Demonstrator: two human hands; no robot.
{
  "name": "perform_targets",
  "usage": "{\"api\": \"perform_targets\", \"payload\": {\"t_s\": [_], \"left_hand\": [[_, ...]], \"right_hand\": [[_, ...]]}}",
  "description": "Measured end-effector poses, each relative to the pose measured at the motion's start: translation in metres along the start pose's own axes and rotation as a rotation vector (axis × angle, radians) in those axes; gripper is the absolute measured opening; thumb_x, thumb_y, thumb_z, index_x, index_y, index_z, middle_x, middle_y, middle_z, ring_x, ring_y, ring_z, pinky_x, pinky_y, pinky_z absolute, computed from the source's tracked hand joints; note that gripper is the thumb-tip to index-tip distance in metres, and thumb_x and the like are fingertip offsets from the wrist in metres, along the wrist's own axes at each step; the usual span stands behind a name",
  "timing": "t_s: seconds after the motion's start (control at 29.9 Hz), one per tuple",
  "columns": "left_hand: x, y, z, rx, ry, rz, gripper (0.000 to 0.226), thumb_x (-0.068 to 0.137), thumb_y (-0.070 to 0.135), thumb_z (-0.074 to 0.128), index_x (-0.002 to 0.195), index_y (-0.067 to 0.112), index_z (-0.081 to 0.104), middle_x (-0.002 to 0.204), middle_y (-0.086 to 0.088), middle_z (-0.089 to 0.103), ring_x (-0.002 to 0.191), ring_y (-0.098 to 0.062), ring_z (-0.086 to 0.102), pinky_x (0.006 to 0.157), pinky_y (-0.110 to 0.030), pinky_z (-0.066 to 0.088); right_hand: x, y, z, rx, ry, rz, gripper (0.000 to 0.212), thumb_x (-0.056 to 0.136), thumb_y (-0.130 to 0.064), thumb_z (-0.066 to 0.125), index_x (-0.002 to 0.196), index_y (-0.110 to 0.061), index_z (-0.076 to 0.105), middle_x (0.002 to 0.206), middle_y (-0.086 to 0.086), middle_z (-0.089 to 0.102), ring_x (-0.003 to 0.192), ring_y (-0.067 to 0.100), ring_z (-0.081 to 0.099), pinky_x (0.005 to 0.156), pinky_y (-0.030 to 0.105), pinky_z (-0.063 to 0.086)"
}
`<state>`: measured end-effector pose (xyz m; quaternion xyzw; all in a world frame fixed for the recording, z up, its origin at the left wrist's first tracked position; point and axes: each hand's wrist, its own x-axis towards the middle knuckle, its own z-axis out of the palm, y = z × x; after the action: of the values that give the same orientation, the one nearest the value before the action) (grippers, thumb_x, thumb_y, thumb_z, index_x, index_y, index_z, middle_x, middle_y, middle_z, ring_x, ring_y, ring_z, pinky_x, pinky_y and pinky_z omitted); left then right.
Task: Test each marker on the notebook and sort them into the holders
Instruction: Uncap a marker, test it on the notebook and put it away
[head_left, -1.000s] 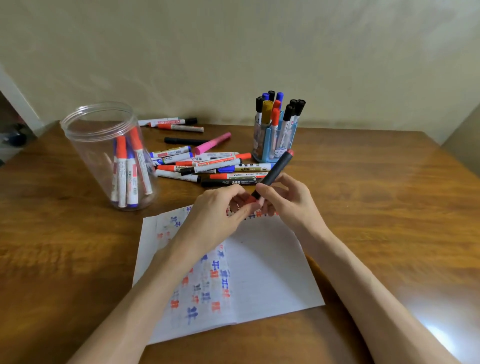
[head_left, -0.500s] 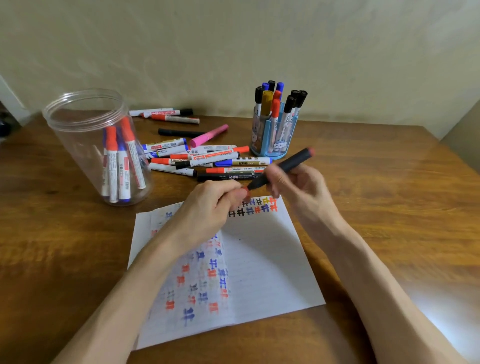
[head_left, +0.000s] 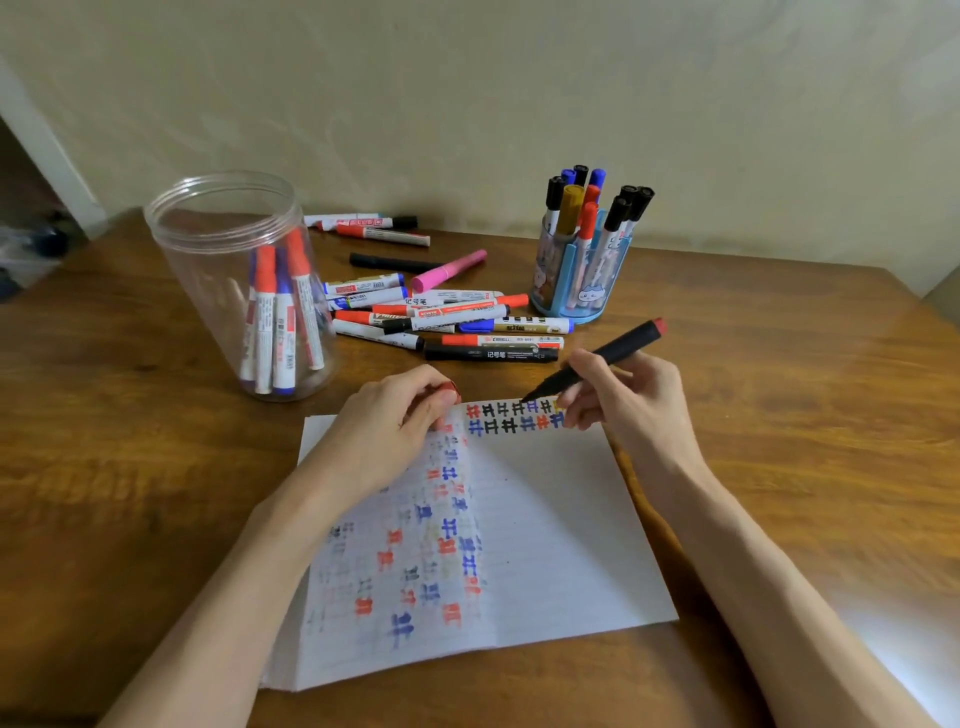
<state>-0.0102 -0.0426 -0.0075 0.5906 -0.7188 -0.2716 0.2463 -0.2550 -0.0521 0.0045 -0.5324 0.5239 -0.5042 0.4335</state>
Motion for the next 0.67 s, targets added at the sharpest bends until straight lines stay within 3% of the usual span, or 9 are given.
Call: {"api": "perform_targets", "payload": {"t_s": [0.1, 0.37, 0.67], "left_hand": [[-0.001, -0.004, -0.001, 0.043, -0.015, -0.004, 0.020, 0.107, 0.039, 0.047, 0.121, 0.035, 0.059, 0.105, 0.021, 0.061, 0.093, 0.006, 0.058, 0.062, -0.014, 0.044], [-0.002, -0.006, 0.001, 0.073, 0.013, 0.041, 0.021, 0.107, 0.038, 0.047, 0.121, 0.031, 0.060, 0.108, 0.018, 0.063, 0.100, 0.001, 0.058, 0.076, -0.010, 0.044], [-0.002, -0.008, 0.003, 0.101, 0.041, 0.078, 0.021, 0.106, 0.039, 0.047, 0.120, 0.029, 0.060, 0.105, 0.017, 0.064, 0.097, 0.000, 0.059, 0.079, -0.017, 0.049]], "right_hand": [[-0.006, 0.001, 0.006, -0.007, -0.038, 0.010, 0.017, 0.099, -0.023, 0.072, 0.095, -0.006, 0.071, 0.075, 0.012, 0.075, 0.064, 0.024, 0.070, 0.064, 0.033, 0.059], [-0.014, 0.009, 0.035, -0.188, -0.084, -0.039, 0.006, 0.092, -0.021, 0.079, 0.087, -0.018, 0.078, 0.072, -0.008, 0.076, 0.064, 0.004, 0.069, 0.063, 0.019, 0.055], [-0.018, 0.018, 0.041, -0.303, -0.074, -0.088, 0.007, 0.091, -0.028, 0.080, 0.090, -0.022, 0.077, 0.082, -0.006, 0.079, 0.075, 0.010, 0.075, 0.071, 0.028, 0.063]]}}
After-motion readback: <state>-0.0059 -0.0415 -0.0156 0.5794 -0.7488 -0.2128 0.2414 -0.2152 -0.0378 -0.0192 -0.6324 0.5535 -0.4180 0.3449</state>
